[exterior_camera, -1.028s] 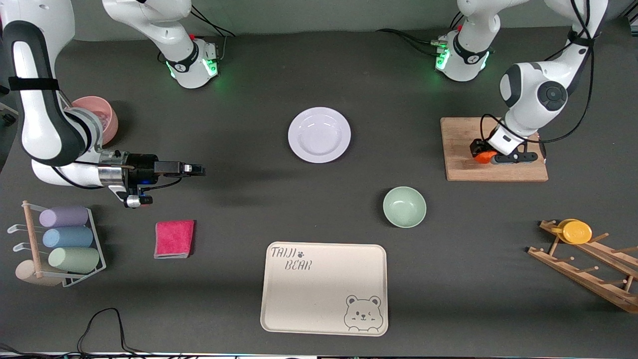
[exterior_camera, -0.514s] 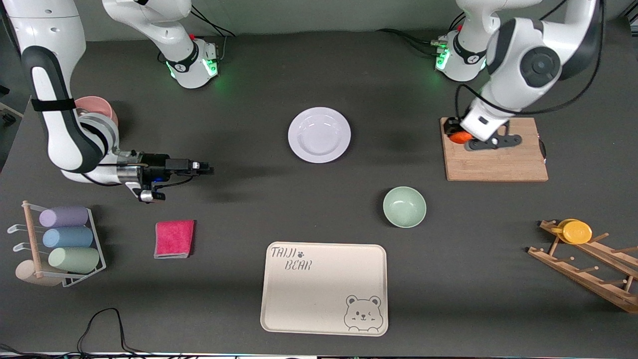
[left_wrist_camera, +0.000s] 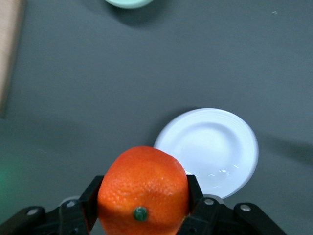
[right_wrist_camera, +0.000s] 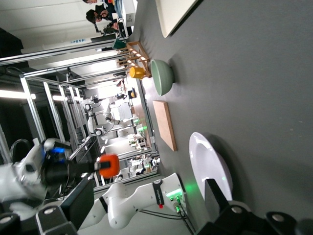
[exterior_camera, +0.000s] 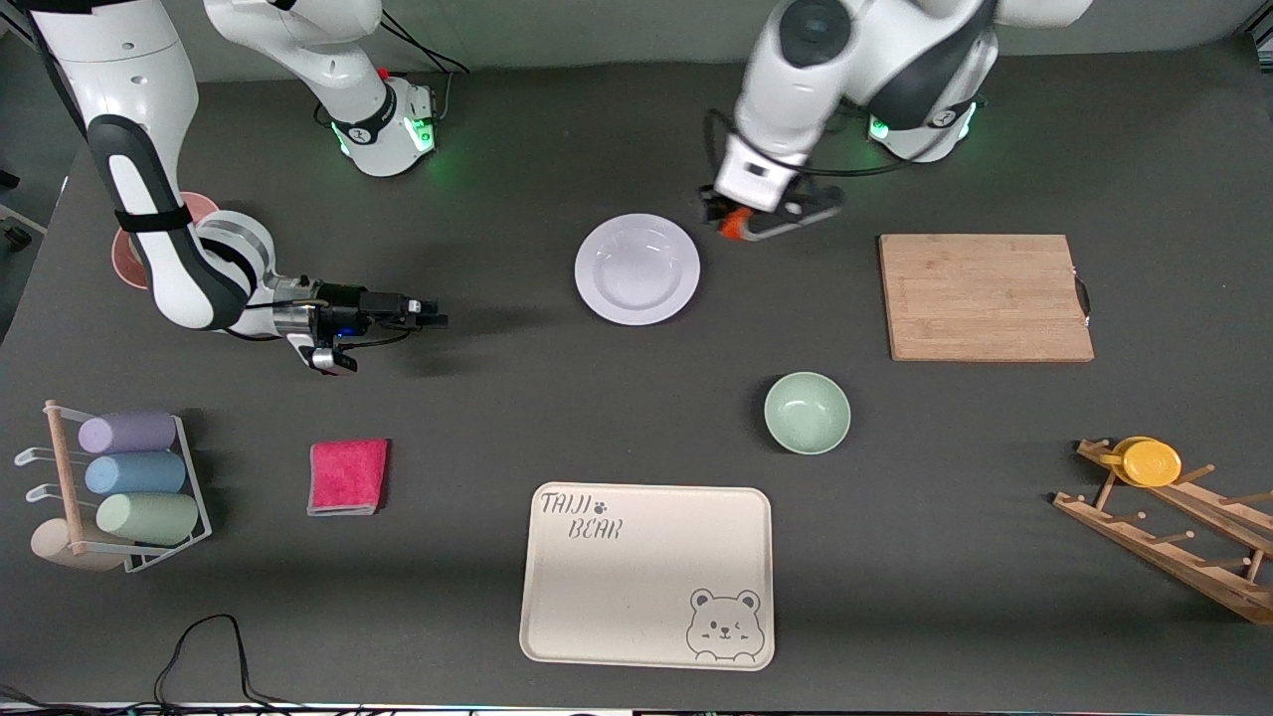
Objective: Place orange and plate with both arms
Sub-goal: 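Carry the orange to the white plate with the left gripper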
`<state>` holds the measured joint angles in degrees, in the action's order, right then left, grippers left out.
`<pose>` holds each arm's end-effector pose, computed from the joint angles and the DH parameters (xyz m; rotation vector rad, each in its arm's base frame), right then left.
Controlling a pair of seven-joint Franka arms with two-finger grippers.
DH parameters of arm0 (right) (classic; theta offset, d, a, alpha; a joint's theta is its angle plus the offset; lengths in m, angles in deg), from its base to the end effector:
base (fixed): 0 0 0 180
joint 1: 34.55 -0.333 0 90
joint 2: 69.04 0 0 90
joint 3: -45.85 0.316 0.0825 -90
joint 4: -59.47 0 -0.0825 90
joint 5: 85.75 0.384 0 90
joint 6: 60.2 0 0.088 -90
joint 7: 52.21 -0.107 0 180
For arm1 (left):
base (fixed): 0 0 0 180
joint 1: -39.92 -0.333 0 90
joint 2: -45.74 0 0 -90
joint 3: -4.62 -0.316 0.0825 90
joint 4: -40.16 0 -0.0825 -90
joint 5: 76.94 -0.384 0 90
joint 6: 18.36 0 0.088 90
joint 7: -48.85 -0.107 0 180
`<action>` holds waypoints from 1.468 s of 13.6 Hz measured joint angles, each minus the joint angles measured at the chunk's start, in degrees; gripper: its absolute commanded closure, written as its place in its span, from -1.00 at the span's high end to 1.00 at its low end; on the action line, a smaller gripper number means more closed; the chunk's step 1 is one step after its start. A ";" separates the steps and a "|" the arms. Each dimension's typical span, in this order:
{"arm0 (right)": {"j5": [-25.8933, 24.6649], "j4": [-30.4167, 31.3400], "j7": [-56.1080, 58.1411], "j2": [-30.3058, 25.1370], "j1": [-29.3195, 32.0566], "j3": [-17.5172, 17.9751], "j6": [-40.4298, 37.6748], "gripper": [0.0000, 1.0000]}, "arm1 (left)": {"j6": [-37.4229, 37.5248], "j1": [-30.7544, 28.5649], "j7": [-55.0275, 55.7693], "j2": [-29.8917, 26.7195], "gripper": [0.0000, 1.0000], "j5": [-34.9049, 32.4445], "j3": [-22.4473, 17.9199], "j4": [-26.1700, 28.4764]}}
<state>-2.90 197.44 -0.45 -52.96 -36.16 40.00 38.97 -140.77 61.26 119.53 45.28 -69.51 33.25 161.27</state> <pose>0.4494 0.0560 0.2043 -1.7867 0.2126 0.1286 0.3453 -0.4203 0.4204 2.9903 0.6520 -0.1193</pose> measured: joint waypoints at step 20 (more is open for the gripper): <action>31.48 10.64 24.37 5.92 -18.76 0.09 6.77 1.00 | -17.49 13.90 30.07 29.37 1.00 -27.17 -1.14 -7.39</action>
<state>28.58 208.08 23.92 -47.04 -54.91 40.09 45.73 -158.26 75.16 149.59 74.66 -96.68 32.12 153.88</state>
